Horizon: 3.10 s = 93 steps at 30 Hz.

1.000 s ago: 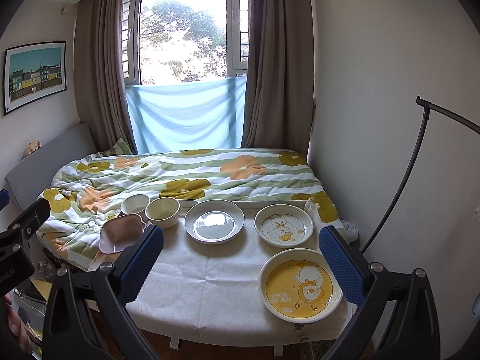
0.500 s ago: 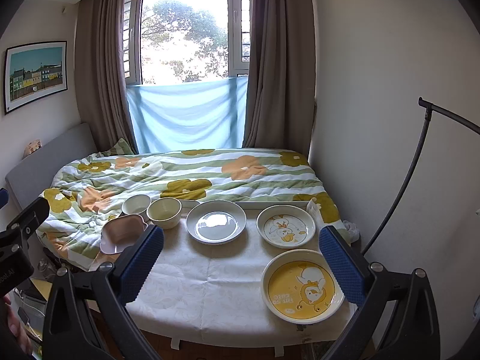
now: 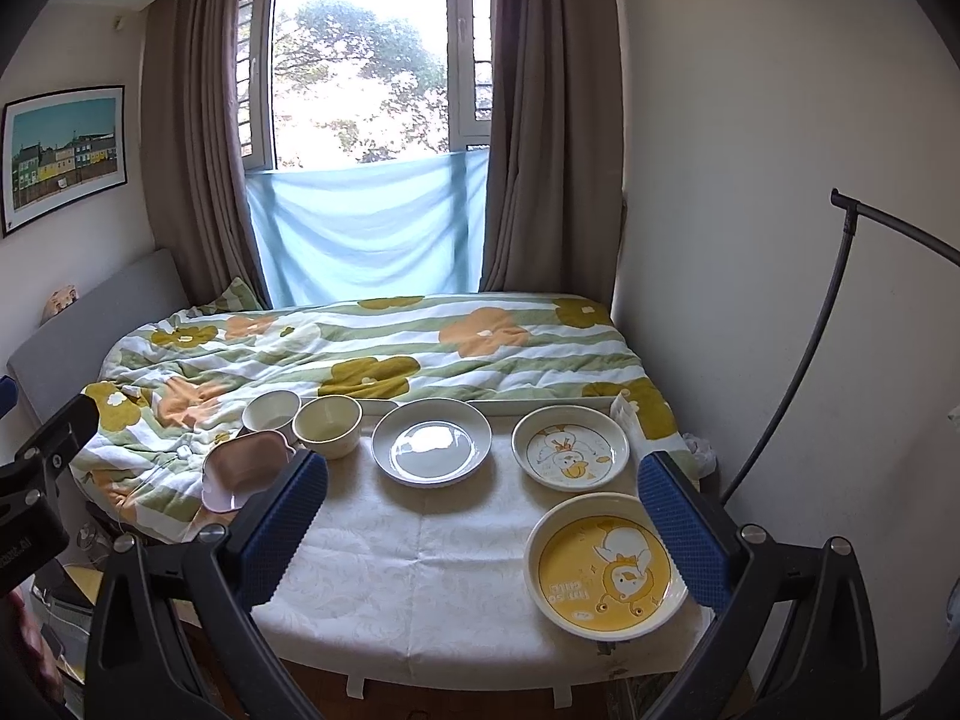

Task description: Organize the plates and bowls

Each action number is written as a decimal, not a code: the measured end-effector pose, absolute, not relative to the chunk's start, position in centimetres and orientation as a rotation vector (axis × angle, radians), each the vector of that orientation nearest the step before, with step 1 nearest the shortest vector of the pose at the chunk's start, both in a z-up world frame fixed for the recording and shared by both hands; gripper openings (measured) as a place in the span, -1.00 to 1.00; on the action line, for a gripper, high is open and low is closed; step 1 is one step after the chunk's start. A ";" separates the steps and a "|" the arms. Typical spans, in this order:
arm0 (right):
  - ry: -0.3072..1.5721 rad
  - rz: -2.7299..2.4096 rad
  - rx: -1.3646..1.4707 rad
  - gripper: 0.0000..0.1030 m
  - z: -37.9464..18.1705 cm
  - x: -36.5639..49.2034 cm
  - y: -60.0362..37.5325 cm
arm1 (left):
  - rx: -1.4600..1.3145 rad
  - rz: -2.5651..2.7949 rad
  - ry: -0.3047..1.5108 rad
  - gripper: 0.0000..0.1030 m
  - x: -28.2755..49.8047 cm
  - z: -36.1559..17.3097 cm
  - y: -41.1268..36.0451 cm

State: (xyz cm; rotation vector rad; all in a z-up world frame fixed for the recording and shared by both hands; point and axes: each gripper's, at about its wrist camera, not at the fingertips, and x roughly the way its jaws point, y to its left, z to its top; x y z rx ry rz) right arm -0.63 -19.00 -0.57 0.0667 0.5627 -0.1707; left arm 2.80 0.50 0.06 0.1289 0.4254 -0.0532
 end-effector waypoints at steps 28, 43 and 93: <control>0.976 -0.306 0.846 0.48 -23.8 1.6 -42.6 | 0.433 -0.877 1.274 0.37 23.3 -26.7 -26.7; 1.034 -0.306 0.888 -0.72 -27.5 3.2 -45.2 | 0.427 -0.933 1.395 -0.57 24.4 -32.4 -29.3; 1.219 0.395 0.336 -0.76 -24.8 18.0 -23.2 | -0.105 -0.281 1.287 -0.62 19.7 -24.7 5.5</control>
